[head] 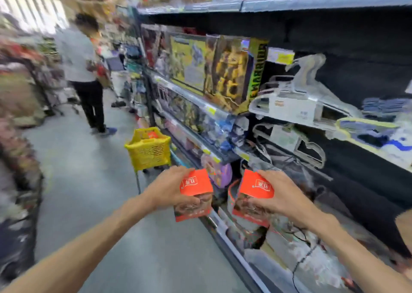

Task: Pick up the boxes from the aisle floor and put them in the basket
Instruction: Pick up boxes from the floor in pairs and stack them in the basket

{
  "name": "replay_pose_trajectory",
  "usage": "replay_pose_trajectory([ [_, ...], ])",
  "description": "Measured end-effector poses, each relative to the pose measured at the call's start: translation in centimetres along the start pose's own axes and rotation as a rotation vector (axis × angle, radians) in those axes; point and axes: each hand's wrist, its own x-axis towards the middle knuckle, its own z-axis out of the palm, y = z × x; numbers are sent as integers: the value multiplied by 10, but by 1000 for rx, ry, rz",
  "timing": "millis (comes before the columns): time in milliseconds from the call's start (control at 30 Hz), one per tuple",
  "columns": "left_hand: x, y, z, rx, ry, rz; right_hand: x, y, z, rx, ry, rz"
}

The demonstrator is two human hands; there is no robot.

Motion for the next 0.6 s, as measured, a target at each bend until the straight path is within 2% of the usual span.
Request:
replay_pose_trajectory([
  [233, -22, -164, -38, -19, 90, -323, 200, -92, 81, 95, -92, -269],
  [600, -9, -374, -113, 61, 291, -621, 498, -232, 170, 137, -231, -657],
])
